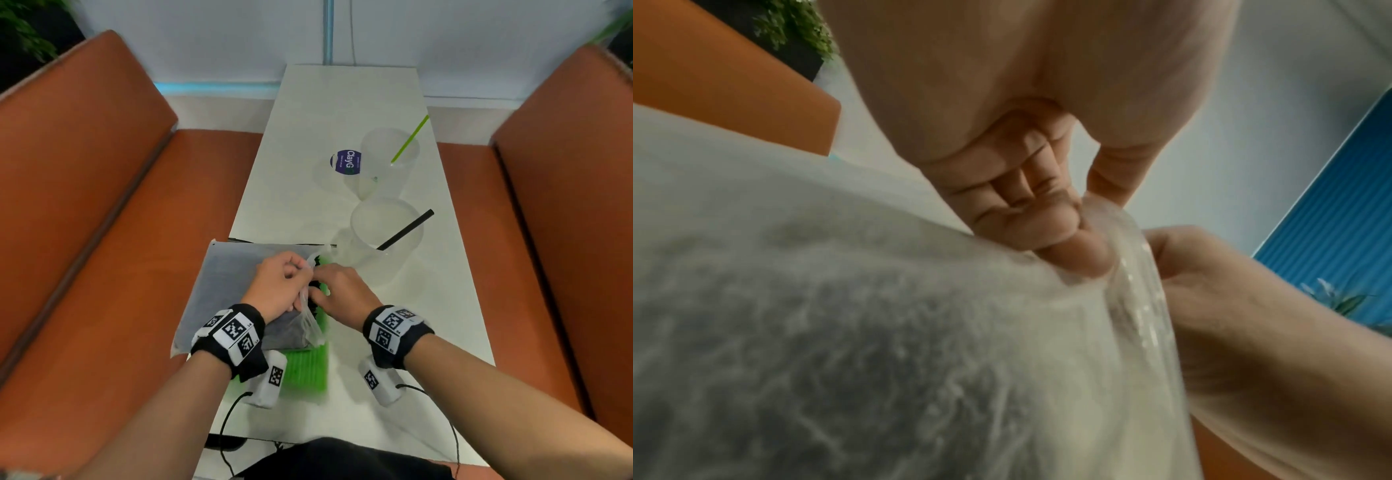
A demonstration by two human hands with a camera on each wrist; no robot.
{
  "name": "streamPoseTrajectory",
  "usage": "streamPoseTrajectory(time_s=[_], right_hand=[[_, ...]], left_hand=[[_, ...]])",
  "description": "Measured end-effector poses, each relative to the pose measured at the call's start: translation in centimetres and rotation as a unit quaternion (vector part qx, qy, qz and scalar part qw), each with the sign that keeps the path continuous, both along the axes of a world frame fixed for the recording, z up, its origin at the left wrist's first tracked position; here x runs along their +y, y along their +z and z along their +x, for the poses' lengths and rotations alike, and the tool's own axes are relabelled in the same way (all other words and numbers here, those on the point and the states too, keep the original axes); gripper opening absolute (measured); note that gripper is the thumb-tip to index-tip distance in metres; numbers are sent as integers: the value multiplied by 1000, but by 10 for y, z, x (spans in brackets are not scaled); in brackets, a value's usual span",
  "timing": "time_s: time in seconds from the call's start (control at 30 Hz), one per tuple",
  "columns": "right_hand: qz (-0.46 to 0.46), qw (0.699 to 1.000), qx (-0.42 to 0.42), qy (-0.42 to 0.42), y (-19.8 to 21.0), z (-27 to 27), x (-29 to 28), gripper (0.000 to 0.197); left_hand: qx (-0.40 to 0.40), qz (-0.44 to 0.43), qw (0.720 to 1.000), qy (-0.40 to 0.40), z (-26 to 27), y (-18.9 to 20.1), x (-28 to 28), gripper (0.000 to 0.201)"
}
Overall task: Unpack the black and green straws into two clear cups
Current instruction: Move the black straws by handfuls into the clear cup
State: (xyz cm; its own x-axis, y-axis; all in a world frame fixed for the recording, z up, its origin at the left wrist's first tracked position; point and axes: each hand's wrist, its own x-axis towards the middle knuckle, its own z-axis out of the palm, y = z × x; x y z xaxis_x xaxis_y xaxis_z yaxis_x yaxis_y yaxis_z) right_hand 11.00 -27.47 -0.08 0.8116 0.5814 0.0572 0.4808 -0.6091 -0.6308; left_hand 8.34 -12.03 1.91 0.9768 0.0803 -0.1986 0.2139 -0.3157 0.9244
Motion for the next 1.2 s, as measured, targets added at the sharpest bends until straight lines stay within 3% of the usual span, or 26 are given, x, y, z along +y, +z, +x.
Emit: streamPoseTrajectory(time_s=[0.1,0.23,0.37,0.5,0.6,0.93,1.2], right_hand=[[-44,995,-91,18,7,1,11,22],[-98,987,-116,58,7,5,21,22],[-203,972,-75,90,7,8,31,24],[-188,979,39,74,24,11,36,18],[-239,961,89,107,28,17,45,13],[-226,964,57,126,23,17,40,14],[-228,968,61,84,17,17,36,18]], left_hand=[[-8,2,1000,13,0,4,2,8],[-23,8,1000,11,-1,9,5,5],[-20,-11,1000,5,-3,10,8,6],[-20,-12,1000,-1,-2,11,9,8],[-25,-12,1000,-9,0,11,11,9],[-28,-13,999,-35,3,6,15,7],[-31,-8,998,-59,5,8,15,7]])
